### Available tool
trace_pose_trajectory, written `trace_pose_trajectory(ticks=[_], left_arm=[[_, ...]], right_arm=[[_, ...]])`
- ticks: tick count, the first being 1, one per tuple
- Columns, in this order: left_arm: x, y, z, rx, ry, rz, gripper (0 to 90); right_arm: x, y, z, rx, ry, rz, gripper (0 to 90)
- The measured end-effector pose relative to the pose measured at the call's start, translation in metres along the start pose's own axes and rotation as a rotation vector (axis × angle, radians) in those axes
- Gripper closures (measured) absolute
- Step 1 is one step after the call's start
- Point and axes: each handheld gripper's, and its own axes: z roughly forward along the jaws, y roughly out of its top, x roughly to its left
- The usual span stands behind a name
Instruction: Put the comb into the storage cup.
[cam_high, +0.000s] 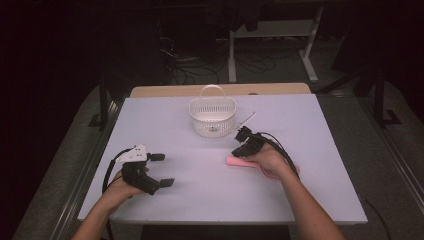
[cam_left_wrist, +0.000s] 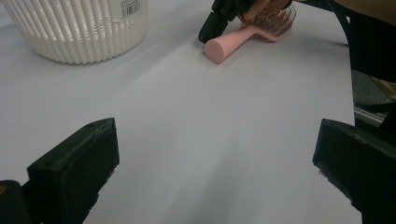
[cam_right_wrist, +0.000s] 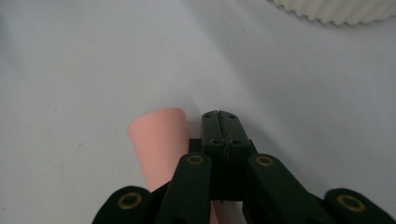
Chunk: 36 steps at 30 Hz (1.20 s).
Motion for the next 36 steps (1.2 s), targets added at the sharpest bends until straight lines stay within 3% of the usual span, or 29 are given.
trace_pose_trajectory(ticks=[21, 36], left_arm=[[0.0, 0.0, 0.0, -0.001, 0.0, -0.001, 0.1], [0.0, 0.0, 0.0, 0.0, 0.0, 0.001, 0.1]], right_arm=[[0.04, -0.009, 0.0, -0.001, 0.076, -0.087, 88.8], [0.056, -0.018, -0.003, 0.013, 0.108, -0.131, 88.8]])
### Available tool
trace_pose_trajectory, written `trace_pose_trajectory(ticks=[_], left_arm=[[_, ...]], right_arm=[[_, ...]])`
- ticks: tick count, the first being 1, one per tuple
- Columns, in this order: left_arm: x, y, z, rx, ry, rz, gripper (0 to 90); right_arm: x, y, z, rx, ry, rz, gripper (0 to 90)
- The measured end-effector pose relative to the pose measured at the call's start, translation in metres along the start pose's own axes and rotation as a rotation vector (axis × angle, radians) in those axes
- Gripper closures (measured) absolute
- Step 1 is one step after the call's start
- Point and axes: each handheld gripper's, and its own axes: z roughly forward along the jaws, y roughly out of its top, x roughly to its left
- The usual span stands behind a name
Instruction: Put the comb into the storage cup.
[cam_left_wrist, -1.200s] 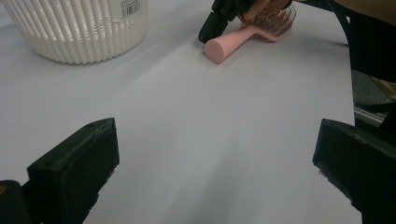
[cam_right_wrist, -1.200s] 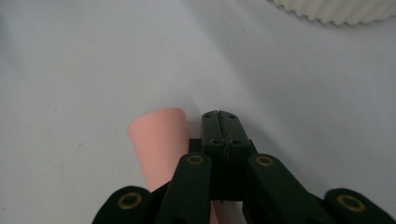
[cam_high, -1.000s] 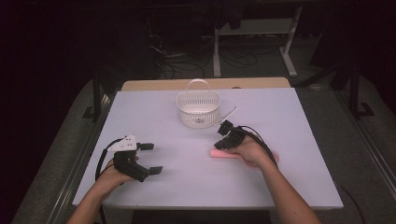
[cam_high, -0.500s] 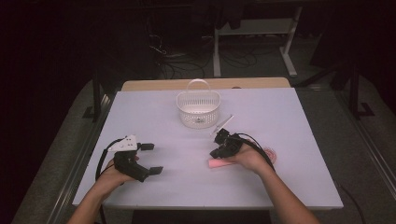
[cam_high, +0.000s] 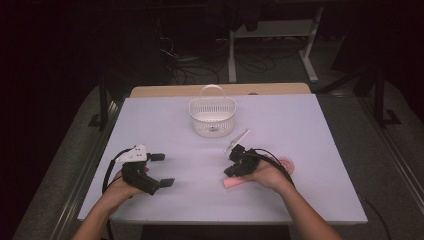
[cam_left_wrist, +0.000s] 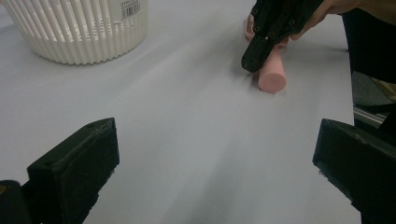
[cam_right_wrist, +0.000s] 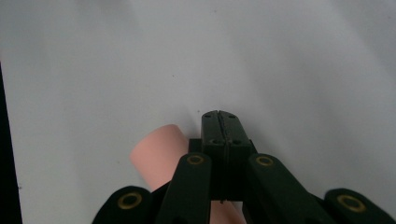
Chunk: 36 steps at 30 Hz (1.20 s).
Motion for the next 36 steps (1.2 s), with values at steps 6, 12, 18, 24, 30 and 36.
trace_pose_trajectory(ticks=[6, 12, 18, 24, 30, 36], left_arm=[[0.0, 0.0, 0.0, -0.001, 0.0, 0.0, 0.1], [0.0, 0.0, 0.0, -0.001, 0.001, 0.001, 0.1], [0.0, 0.0, 0.0, -0.001, 0.002, 0.0, 0.1], [0.0, 0.0, 0.0, -0.001, 0.002, 0.002, 0.1], [0.0, 0.0, -0.001, -0.001, 0.005, 0.001, 0.1], [0.0, 0.0, -0.001, -0.002, 0.007, -0.001, 0.1]], right_arm=[[0.001, 0.0, 0.001, 0.001, 0.001, 0.005, 88.8], [0.0, 0.0, -0.004, -0.031, -0.004, 0.011, 83.9], [-0.003, -0.004, -0.025, -0.141, -0.034, 0.058, 56.9], [-0.004, -0.022, -0.051, -0.261, -0.091, 0.09, 34.1], [-0.003, -0.047, -0.067, -0.345, -0.151, 0.13, 13.4], [-0.003, -0.074, -0.078, -0.399, -0.177, 0.149, 2.6]])
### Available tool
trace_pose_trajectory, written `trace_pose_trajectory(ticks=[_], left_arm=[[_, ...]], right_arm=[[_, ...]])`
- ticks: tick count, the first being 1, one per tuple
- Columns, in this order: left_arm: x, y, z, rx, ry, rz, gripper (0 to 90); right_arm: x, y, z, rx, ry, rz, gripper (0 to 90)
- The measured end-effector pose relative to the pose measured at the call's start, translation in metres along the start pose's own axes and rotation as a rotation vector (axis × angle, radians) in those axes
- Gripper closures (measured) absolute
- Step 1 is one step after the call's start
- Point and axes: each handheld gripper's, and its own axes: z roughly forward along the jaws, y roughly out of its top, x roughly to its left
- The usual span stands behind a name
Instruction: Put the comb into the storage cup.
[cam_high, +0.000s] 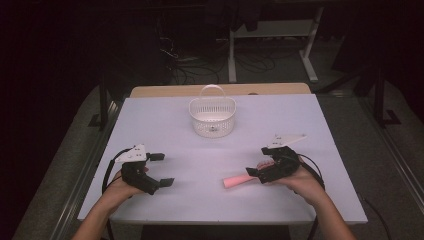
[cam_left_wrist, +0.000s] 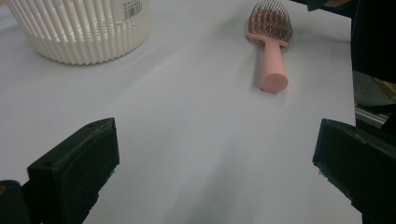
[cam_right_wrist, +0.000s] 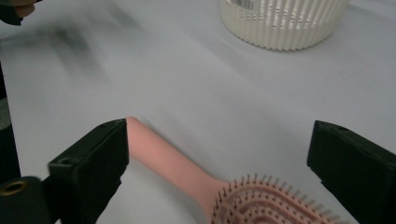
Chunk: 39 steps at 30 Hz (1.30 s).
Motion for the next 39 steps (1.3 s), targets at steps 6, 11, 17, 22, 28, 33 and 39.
trace_pose_trajectory(ticks=[6, 11, 17, 22, 28, 33, 39], left_arm=[[0.0, 0.0, 0.0, 0.002, 0.0, 0.002, 0.1], [0.0, 0.0, 0.0, 0.003, 0.001, 0.001, 0.1], [0.001, 0.0, 0.0, 0.002, 0.004, 0.004, 0.1], [0.001, 0.0, 0.0, 0.0, 0.002, 0.003, 0.1], [0.001, 0.0, 0.0, 0.002, 0.002, 0.002, 0.1], [0.001, 0.0, 0.001, 0.003, 0.002, 0.002, 0.1], [0.001, 0.0, 0.001, 0.003, 0.001, 0.003, 0.1]], right_arm=[[-0.007, -0.016, -0.016, -0.023, -0.038, 0.031, 0.0], [-0.01, -0.024, -0.024, -0.02, -0.057, 0.034, 0.0], [-0.011, -0.025, -0.028, -0.025, -0.063, 0.037, 0.0], [-0.015, -0.025, -0.03, -0.018, -0.076, 0.038, 0.0], [-0.029, -0.03, -0.039, 0.011, -0.116, 0.075, 2.1], [-0.042, -0.033, -0.05, 0.014, -0.169, 0.11, 12.8], [-0.055, -0.041, -0.057, 0.041, -0.216, 0.152, 27.8]])
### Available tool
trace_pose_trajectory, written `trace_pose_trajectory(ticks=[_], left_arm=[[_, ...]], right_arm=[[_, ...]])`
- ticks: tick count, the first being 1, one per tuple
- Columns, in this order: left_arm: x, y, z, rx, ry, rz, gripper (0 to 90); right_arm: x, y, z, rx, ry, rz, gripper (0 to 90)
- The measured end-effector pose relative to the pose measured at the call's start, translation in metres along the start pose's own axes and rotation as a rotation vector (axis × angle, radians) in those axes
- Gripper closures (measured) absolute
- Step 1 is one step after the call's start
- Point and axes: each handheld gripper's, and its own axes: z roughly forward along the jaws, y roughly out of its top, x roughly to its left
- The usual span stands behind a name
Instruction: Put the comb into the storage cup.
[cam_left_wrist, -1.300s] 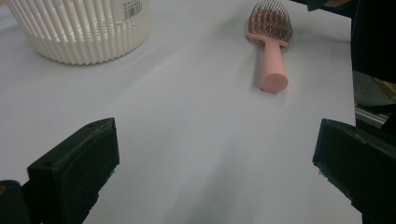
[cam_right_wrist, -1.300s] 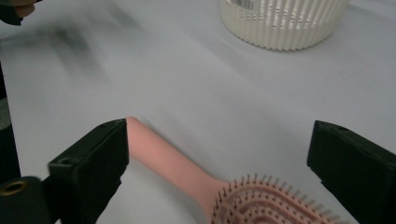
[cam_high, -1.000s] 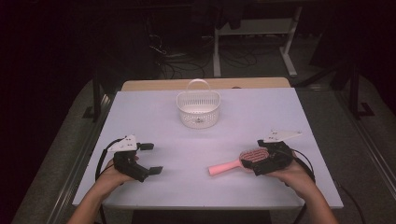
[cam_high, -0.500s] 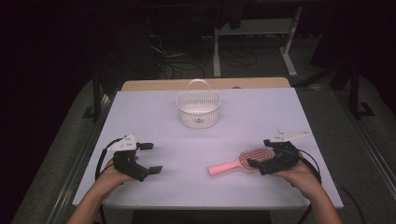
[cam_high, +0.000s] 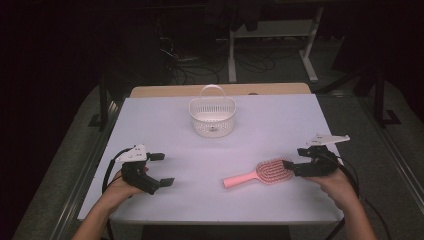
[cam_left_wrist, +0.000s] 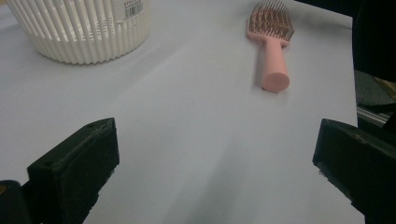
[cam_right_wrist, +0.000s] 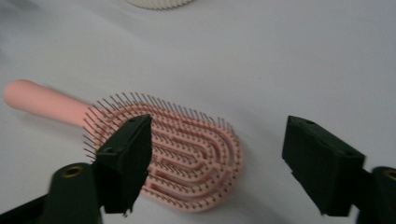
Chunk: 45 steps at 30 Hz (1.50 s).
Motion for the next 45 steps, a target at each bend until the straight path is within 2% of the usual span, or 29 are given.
trace_pose_trajectory(ticks=[5, 6, 7, 9, 13, 14, 15, 16, 17, 21, 30, 40, 45], left_arm=[[0.0, 0.0, 0.0, 0.001, 0.001, 0.0, 0.1], [0.0, 0.0, 0.0, 0.001, 0.001, 0.0, 0.1], [0.0, 0.0, 0.0, 0.001, 0.0, 0.001, 0.1], [0.0, 0.0, 0.0, 0.001, 0.001, 0.0, 0.1], [0.0, 0.0, 0.0, 0.001, 0.0, 0.002, 0.1], [0.0, 0.0, 0.0, 0.001, 0.0, 0.002, 0.1], [0.0, 0.0, 0.0, 0.001, 0.0, 0.002, 0.1], [0.0, 0.0, 0.0, 0.001, 0.0, 0.002, 0.1], [0.0, 0.0, 0.0, 0.001, 0.0, 0.003, 0.1], [0.0, 0.0, 0.0, -0.001, 0.0, 0.003, 0.1], [0.0, 0.001, 0.0, 0.001, -0.001, 0.007, 0.1], [-0.001, 0.001, 0.001, 0.002, 0.0, 0.011, 0.1], [0.0, 0.002, 0.0, 0.003, 0.0, 0.011, 0.1]], right_arm=[[-0.01, -0.003, 0.0, 0.028, -0.026, 0.017, 46.2], [-0.01, -0.003, 0.0, 0.028, -0.026, 0.017, 46.2], [-0.012, -0.004, 0.001, 0.045, -0.035, 0.017, 55.2], [-0.015, -0.005, 0.002, 0.056, -0.041, 0.022, 63.4], [-0.02, -0.007, 0.005, 0.09, -0.047, 0.031, 76.7], [-0.02, -0.007, 0.005, 0.09, -0.047, 0.031, 76.7], [-0.021, -0.009, 0.007, 0.113, -0.052, 0.034, 83.9], [-0.021, -0.009, 0.007, 0.113, -0.052, 0.034, 83.9], [-0.023, -0.011, 0.008, 0.132, -0.052, 0.037, 88.4], [-0.024, -0.014, 0.01, 0.169, -0.042, 0.035, 88.7], [-0.022, -0.019, 0.018, 0.216, -0.018, 0.023, 88.7], [-0.02, -0.019, 0.02, 0.226, -0.005, 0.031, 88.8], [-0.016, -0.018, 0.022, 0.222, 0.019, 0.028, 88.8]])
